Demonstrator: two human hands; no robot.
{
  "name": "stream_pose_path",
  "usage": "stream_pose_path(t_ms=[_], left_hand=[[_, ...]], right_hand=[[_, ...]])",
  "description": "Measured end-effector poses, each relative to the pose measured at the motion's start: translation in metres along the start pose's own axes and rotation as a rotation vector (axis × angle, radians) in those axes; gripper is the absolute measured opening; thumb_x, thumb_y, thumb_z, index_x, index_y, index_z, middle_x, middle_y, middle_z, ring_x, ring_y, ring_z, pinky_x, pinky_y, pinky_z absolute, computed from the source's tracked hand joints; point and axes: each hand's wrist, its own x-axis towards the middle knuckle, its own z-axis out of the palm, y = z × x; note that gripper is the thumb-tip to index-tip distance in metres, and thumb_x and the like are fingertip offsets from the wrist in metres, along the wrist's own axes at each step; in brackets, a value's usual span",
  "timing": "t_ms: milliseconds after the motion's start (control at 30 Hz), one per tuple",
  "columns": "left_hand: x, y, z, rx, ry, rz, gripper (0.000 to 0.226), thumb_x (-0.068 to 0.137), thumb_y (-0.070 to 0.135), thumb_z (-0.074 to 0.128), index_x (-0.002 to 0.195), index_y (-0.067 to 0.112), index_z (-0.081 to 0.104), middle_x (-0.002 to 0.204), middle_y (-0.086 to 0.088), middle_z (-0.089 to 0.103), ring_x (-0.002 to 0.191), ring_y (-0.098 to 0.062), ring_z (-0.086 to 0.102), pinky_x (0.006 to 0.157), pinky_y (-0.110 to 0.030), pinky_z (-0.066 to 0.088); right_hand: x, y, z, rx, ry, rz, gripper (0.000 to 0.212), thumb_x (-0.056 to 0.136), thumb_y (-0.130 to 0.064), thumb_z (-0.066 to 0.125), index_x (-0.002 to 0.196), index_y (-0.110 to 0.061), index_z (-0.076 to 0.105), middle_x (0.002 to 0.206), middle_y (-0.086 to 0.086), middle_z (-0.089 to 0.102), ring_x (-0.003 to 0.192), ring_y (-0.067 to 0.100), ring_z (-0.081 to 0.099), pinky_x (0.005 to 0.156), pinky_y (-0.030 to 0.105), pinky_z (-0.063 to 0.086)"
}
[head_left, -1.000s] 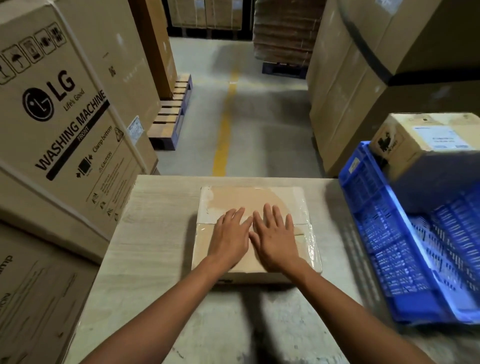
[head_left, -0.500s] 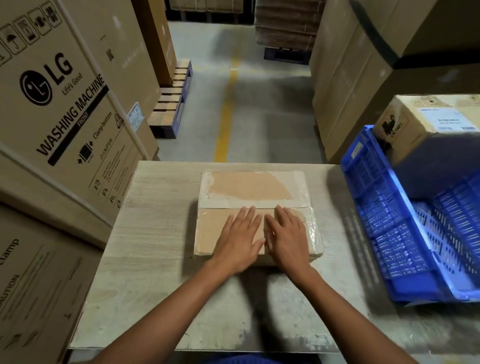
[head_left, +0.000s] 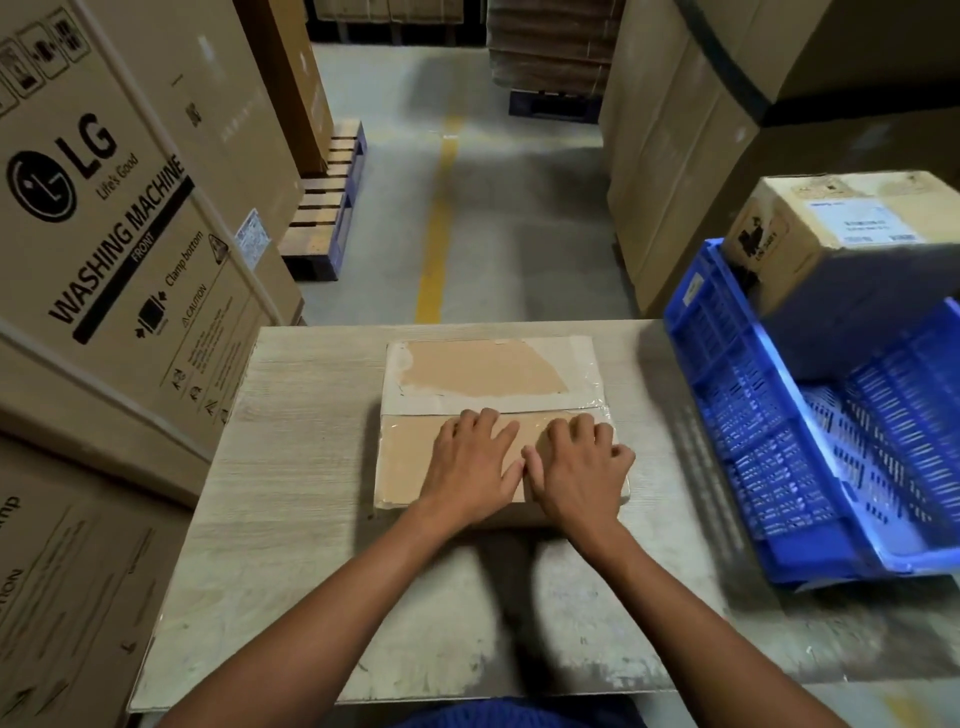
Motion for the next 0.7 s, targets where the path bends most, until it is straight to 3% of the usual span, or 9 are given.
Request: stream_pose_path(t_ms=[67,100,200,267,333,433,533,600,700], left_hand=[[0.015,0.000,-0.003,-0.047,0.046,0.013,0.042,0.087,0.043,0.045,0.115,0.017,0.062,0.121,-0.010,0.051,0.113,-0.032,0.048,0.099,-0.042,0.039],[0.022,0.001,-0.003,-0.091,0.053,0.011,0.036,0.087,0.038,0.050,0.110,0.014,0.060,0.126,-0.013,0.049,0.119,-0.034,0.046,0.103,-0.042,0.037],[0.034,0.007,0.005,-0.148,-0.035,-0.039,0.048,0.094,0.040,0.044,0.132,0.012,0.046,0.160,-0.017,0.024,0.150,-0.034,0.016,0.123,-0.045,0.015],[0.037,0.007,0.010,-0.075,-0.084,-0.053,0.064,0.098,0.049,0.034,0.154,0.019,0.026,0.167,-0.011,0.008,0.153,-0.029,0.006,0.124,-0.044,0.006],[0.040,0.004,0.009,-0.019,-0.093,-0.033,0.068,0.099,0.054,0.028,0.159,0.025,0.015,0.167,-0.009,0.006,0.152,-0.030,0.009,0.122,-0.046,0.009],[0.046,-0.004,0.005,0.032,-0.090,0.002,0.068,0.098,0.058,0.027,0.158,0.029,0.017,0.165,-0.007,0.014,0.148,-0.028,0.016,0.119,-0.046,0.016],[0.042,-0.013,0.003,-0.036,-0.072,0.033,0.064,0.099,0.058,0.035,0.156,0.030,0.024,0.165,-0.003,0.016,0.149,-0.024,0.014,0.121,-0.044,0.013],[0.033,-0.019,0.004,-0.086,-0.047,-0.010,0.061,0.101,0.055,0.036,0.156,0.030,0.027,0.166,-0.001,0.014,0.152,-0.023,0.008,0.124,-0.044,0.006],[0.017,-0.033,0.004,-0.154,0.093,-0.313,0.060,0.101,0.050,0.042,0.154,0.025,0.031,0.166,-0.006,0.013,0.154,-0.027,0.000,0.123,-0.049,-0.001]], right_hand=[[0.019,0.006,-0.006,-0.036,-0.048,-0.013,0.039,0.091,-0.055,0.049,0.102,-0.019,0.060,0.104,0.006,0.055,0.094,0.029,0.050,0.075,0.042,0.036],[0.028,0.009,-0.006,-0.038,-0.072,-0.022,0.038,0.093,-0.054,0.047,0.105,-0.020,0.058,0.106,0.006,0.054,0.097,0.028,0.049,0.076,0.042,0.037],[0.040,0.013,-0.001,0.045,-0.082,-0.107,0.039,0.098,-0.047,0.036,0.118,-0.020,0.055,0.131,0.011,0.050,0.123,0.034,0.047,0.093,0.049,0.040],[0.040,0.015,0.005,0.104,-0.180,-0.179,0.052,0.103,-0.042,0.027,0.147,-0.019,0.040,0.163,0.014,0.024,0.152,0.035,0.017,0.119,0.054,0.024],[0.041,0.018,0.010,0.109,-0.276,-0.197,0.059,0.106,-0.041,0.020,0.160,-0.019,0.018,0.170,0.010,0.003,0.156,0.029,-0.002,0.125,0.051,0.006],[0.049,0.022,0.004,0.078,-0.233,-0.227,0.058,0.104,-0.046,0.022,0.156,-0.021,0.029,0.166,0.008,0.020,0.153,0.030,0.017,0.119,0.049,0.018],[0.053,0.023,-0.005,0.080,-0.081,-0.243,0.045,0.098,-0.054,0.034,0.127,-0.024,0.051,0.135,0.004,0.047,0.122,0.026,0.044,0.096,0.042,0.037],[0.049,0.021,-0.010,0.137,-0.021,-0.158,0.040,0.094,-0.056,0.043,0.118,-0.025,0.053,0.128,0.004,0.046,0.116,0.026,0.044,0.093,0.042,0.040],[0.047,0.023,-0.009,0.270,-0.080,0.048,0.055,0.092,-0.058,0.052,0.134,-0.023,0.046,0.150,0.013,0.034,0.136,0.034,0.034,0.103,0.050,0.040]])
